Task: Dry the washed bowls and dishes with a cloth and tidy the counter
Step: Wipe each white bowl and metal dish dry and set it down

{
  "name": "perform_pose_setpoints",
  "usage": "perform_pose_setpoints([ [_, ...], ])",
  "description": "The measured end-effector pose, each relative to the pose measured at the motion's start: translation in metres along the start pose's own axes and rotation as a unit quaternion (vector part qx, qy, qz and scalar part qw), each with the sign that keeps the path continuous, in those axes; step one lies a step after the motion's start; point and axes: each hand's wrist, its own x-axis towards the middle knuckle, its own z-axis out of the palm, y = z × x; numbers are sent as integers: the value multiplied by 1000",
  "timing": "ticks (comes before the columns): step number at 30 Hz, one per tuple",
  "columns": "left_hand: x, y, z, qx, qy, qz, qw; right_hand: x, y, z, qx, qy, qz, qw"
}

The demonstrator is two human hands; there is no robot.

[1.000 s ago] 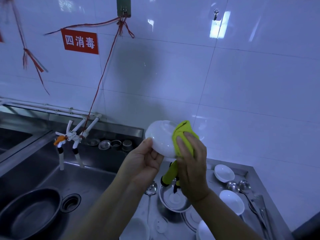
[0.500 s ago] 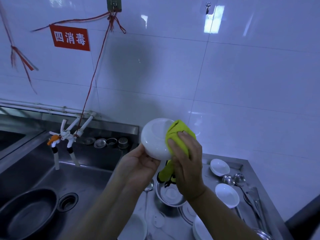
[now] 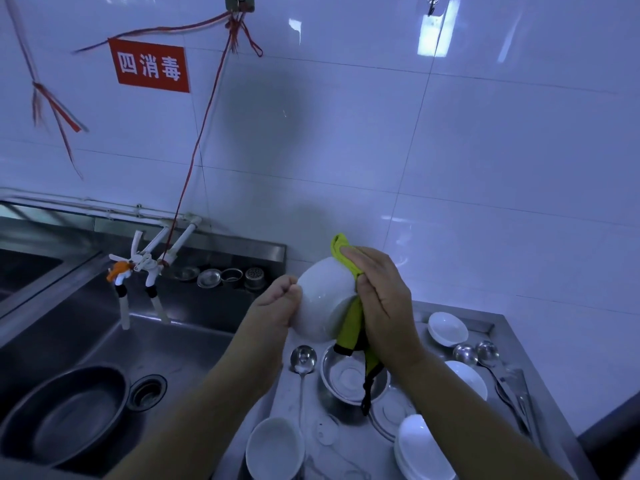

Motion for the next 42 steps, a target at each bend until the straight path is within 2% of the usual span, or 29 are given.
perform_pose_setpoints([
  [5,1,-5,-4,106,-10,53,993,-12,-6,23,-117,-24,-127,985],
  [9,2,-14,-13,109,-16,37,993,-16,0,30,-111,-35,-121,986],
  [12,7,-18,-20,74,-26,15,997,-18,7,28,-47,-11,-21,999],
  [15,12,-24,-22,36,-71,14,997,-32,17,18,-7,34,86,996],
  [20,20,-55,-9,20,-127,-45,991,-82,36,-18,-62,46,217,973],
  [22,22,-73,-2,25,-152,-76,985,-109,41,-40,-104,86,257,957],
  [24,19,-93,7,98,-188,-94,973,-138,42,-67,-134,144,295,935],
  [28,-3,-146,31,234,-274,-119,925,-194,36,-121,-175,248,373,877],
  [33,-35,-220,60,416,-395,-88,814,-244,37,-165,-183,332,425,822],
  [35,-50,-243,76,482,-420,-77,766,-259,41,-175,-182,339,435,814],
  [38,-72,-273,102,535,-437,-53,721,-281,50,-186,-182,331,458,805],
  [40,-85,-291,118,571,-455,7,684,-292,58,-194,-179,321,471,802],
  [42,-92,-312,130,617,-478,45,624,-302,64,-202,-166,319,483,799],
])
